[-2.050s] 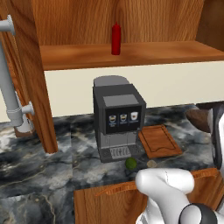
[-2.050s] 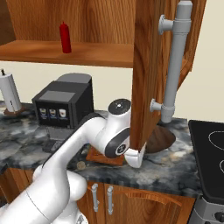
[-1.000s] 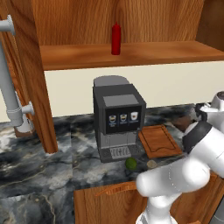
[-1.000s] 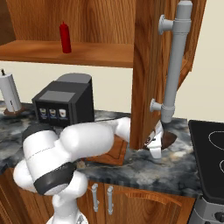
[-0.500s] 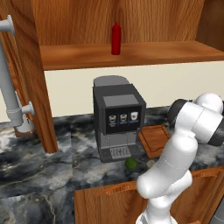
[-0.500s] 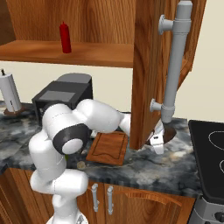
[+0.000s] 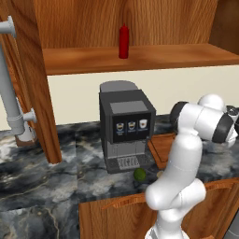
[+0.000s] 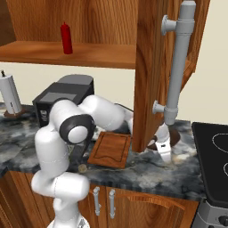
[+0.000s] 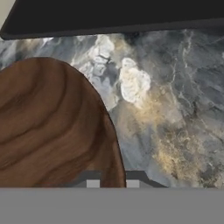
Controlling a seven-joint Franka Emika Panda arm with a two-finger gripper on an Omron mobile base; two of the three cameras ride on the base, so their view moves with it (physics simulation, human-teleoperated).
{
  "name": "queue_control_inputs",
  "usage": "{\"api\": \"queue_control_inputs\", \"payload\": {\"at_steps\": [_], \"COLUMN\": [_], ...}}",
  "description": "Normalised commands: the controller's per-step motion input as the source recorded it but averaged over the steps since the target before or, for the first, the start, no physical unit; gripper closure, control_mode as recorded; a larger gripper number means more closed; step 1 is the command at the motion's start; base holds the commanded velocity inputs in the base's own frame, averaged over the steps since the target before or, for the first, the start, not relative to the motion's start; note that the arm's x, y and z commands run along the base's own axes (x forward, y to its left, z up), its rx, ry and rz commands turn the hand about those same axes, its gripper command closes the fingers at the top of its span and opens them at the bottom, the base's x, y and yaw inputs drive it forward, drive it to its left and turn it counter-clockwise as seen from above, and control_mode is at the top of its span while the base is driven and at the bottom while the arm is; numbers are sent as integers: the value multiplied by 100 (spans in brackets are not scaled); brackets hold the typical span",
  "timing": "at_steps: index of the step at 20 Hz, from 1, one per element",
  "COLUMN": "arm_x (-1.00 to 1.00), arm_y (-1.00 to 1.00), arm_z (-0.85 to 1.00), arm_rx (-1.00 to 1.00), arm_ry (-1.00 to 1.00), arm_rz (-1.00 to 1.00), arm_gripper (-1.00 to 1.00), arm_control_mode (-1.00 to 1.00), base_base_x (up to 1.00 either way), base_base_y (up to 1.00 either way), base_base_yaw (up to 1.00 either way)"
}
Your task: Open the cabinet. Place the bowl and condiment on the counter. Then place the lime and garlic on the cutting board.
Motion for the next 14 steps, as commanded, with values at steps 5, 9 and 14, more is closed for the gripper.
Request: {"api": "queue_control_inputs", "payload": {"at_steps": [5,9,14], "arm_x": [4,2,-34], "arm_y": [0,0,45], "arm_z": [-2,34,77], "arm_rx": [0,-2,-10], "arm_ry": [0,-1,-2], "arm_rz": [7,2,7], "arm_gripper": [-100,-100,-100], "arm_control_mode": [-100,-100,-100], "base_base_x": [0,0,0], "base_base_y": [0,0,0], "base_base_yaw": [0,0,0]}}
